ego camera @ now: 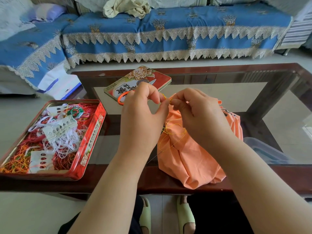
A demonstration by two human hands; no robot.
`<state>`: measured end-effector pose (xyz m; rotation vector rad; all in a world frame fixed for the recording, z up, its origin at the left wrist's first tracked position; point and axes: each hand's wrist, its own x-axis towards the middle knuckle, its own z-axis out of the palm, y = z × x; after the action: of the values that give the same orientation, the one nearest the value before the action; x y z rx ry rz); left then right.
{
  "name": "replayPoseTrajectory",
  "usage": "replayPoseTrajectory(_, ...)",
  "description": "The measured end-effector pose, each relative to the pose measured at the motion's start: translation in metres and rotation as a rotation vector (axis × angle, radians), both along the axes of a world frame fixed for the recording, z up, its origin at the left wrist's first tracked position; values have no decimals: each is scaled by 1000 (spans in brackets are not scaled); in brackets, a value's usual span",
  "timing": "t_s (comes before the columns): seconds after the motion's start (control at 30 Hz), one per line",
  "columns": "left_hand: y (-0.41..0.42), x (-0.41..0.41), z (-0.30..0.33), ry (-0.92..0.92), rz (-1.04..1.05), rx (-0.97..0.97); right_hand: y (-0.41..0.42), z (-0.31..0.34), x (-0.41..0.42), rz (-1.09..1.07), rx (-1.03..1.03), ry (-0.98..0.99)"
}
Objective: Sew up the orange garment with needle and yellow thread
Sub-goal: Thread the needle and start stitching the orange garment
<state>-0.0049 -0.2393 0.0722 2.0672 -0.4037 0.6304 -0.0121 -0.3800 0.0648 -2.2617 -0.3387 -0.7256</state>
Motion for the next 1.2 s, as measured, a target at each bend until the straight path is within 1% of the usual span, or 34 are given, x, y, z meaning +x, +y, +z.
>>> replayPoseTrajectory(0.1,-2,-1,1,11,12,-54,1,1,-2,-8,-27,-19)
replayPoseTrajectory(0.2,-2,-1,3,48,-18,-117,2,4,-4,3,36,45)
replayPoseTrajectory(0.23,-3,-1,3,51,-30,-131,2,5,-4,12,90,92)
replayPoseTrajectory(0.27,-3,-2,3,52,-41,-145,2,7,-6,40,183,163)
replayPoseTrajectory(0.4,-3,-3,6,62,-60,-189,0,15,-7,232,696,439)
replayPoseTrajectory(0.5,-1,-1,5,62,-65,-188,-1,16,-4,312,1006,633)
replayPoseTrajectory(0.57,0,-1,6,52,-71,-177,0,16,-3,359,1140,732)
replayPoseTrajectory(0.7,-1,-2,7,40,-107,-191,1,17,-2,418,1302,844)
replayPoseTrajectory(0.77,-2,-3,6,42,-124,-199,2,16,-1,435,1340,867)
replayPoseTrajectory(0.93,-3,-4,6,52,-131,-201,1,15,-1,432,1298,848)
replayPoseTrajectory(1.0,-4,-4,6,62,-121,-213,1,12,-1,392,1234,773)
replayPoseTrajectory(1.07,-6,-5,6,88,-104,-253,3,9,-2,334,1132,649)
replayPoseTrajectory(1.13,-9,-5,6,134,-100,-333,5,7,-3,283,1042,527)
replayPoseTrajectory(1.2,-9,-4,5,176,-113,-420,7,7,-4,277,1034,480)
